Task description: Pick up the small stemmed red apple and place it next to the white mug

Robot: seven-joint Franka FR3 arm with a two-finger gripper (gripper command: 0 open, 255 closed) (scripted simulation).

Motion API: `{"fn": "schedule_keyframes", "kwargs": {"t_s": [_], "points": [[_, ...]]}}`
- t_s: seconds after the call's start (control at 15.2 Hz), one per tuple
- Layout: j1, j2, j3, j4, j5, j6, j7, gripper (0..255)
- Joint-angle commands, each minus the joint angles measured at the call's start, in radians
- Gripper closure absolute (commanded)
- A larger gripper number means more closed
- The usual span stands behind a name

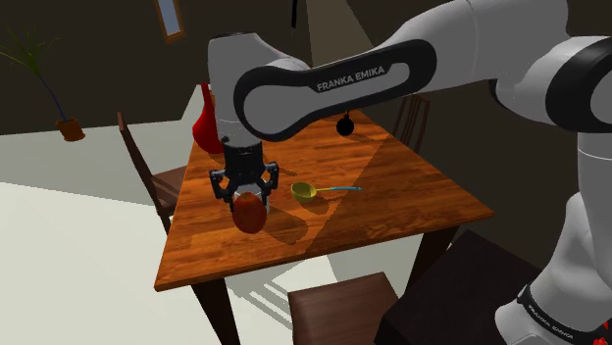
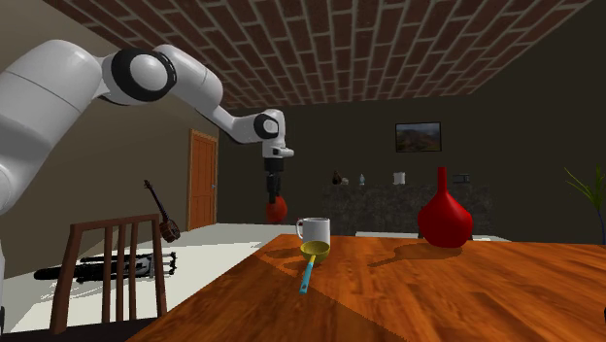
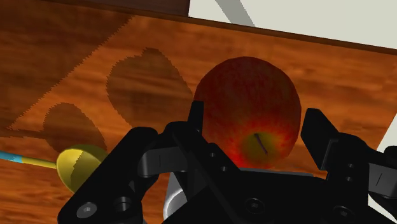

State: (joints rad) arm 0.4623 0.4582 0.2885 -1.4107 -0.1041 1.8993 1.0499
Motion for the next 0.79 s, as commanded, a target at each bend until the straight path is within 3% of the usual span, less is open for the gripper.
{"fn": "schedule_keyframes", "kwargs": {"t_s": [0.0,0.73], "points": [[0.002,-0.005,0.001,0.021,0.001,-0.026,0.001,255],[0.014,0.002,0.004,0.180,0.001,-0.178,-0.001,255]]}}
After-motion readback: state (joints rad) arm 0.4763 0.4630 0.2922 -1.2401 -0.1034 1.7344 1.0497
